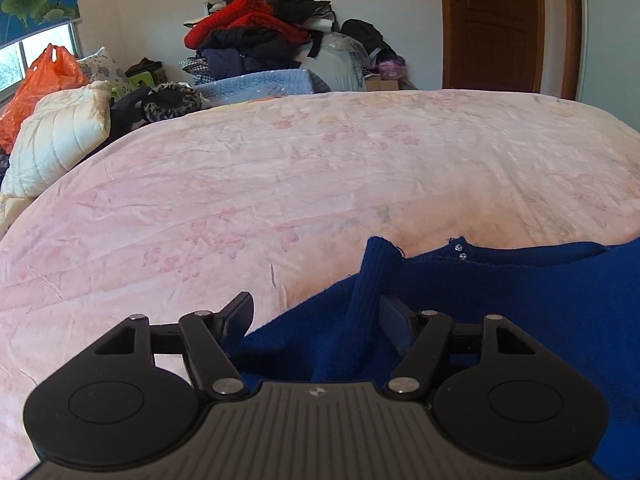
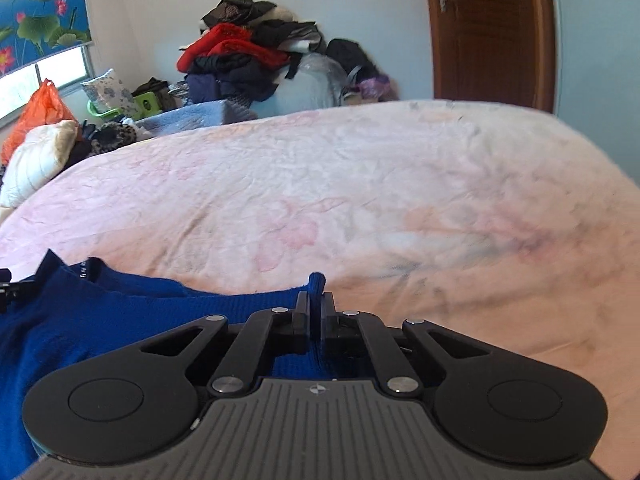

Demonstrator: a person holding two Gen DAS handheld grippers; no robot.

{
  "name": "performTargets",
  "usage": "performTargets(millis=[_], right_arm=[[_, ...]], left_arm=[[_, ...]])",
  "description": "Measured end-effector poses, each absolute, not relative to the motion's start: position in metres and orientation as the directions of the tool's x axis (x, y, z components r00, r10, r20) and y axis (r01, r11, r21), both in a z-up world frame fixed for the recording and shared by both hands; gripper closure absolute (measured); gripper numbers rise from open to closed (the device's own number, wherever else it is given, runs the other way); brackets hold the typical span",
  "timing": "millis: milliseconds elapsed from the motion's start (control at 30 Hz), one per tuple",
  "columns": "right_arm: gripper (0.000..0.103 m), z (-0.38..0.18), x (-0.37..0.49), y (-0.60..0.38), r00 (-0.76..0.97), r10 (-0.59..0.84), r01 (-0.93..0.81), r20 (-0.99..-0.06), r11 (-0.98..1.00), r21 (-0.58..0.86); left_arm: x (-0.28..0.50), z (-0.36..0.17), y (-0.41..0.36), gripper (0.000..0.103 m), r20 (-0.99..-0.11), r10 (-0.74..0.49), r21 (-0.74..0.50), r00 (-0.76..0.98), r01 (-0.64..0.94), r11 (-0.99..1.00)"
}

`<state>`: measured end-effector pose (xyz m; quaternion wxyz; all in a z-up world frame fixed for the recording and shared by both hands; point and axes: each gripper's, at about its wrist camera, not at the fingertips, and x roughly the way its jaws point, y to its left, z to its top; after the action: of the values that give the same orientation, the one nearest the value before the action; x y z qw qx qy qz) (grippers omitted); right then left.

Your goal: Fold small clothes

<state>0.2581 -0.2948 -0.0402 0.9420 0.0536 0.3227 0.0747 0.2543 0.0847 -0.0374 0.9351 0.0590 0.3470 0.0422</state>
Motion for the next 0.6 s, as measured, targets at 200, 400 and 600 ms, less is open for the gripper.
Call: performTargets(millis=[200, 400, 600], right_arm=[[0.081, -0.049, 0.263, -0.287, 0.759, 0.073, -0.080, -0.646, 0.997, 0.019], [0.044, -0.020, 0.216, -0.262, 0.801, 0.195, -0.227, -0.565, 0.974, 0.015], [0.029, -0.044, 0.215, -0.251, 0.712, 0.186, -0.223, -0.677, 0.974, 0.033]], left_arm=[[0.259, -0.045, 0.078, 0.033, -0.625, 0.191, 0.223, 0.757, -0.062, 0.973], [0.247, -0.035, 0.084, 0.033, -0.643, 0.170, 0.171, 0.747, -0.076, 0.982], [0.230, -0.027, 0.085, 0.032, -0.665, 0.169, 0.131, 0.728, -0.109, 0.985]])
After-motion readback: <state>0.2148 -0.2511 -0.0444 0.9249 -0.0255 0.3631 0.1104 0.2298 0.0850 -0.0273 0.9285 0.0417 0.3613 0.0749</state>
